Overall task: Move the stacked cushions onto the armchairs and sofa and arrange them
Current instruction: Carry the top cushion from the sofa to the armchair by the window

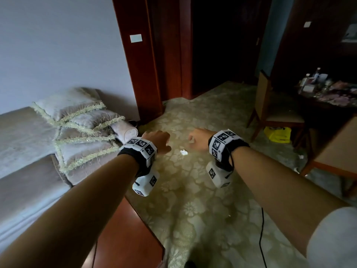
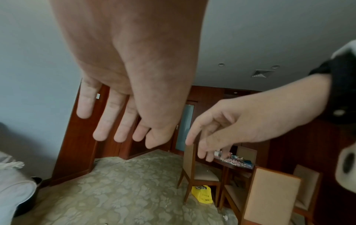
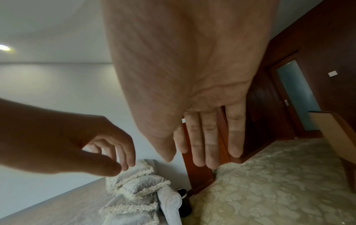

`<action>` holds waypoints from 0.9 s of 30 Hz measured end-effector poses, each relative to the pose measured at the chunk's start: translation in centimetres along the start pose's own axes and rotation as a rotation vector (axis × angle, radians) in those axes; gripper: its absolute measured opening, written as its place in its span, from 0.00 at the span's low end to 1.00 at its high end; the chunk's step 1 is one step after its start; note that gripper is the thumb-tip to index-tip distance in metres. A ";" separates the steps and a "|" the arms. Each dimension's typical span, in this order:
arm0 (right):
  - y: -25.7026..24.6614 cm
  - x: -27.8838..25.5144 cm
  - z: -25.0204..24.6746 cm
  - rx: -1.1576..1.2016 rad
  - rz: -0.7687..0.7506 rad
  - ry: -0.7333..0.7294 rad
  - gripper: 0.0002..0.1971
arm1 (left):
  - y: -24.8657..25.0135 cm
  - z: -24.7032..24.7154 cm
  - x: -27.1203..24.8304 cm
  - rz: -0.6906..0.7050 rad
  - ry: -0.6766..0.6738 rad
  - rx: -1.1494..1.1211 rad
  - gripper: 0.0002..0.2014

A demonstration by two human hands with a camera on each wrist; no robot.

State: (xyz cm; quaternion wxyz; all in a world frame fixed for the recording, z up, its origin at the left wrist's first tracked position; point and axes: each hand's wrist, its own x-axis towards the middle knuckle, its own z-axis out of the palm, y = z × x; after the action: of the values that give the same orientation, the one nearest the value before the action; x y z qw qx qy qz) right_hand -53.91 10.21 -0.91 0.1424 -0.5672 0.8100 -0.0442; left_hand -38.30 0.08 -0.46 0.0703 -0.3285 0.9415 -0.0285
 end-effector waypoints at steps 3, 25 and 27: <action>3.0 3.6 -0.5 0.027 0.019 -0.044 0.18 | 0.7 -0.2 5.2 0.031 -0.005 0.003 0.14; 4.4 41.7 -8.5 -0.124 -0.244 -0.138 0.14 | -16.6 -0.2 34.2 -0.188 -0.094 -0.087 0.12; 2.9 45.4 -8.0 -0.119 -0.282 -0.122 0.12 | -19.6 0.7 35.4 -0.243 -0.114 -0.093 0.11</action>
State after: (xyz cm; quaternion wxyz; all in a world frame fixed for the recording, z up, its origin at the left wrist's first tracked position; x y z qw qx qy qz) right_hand -73.10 -31.80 -2.17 0.1497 -0.6842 0.7135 0.0189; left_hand -53.59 -37.31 -3.22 0.1044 -0.4439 0.8896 0.0257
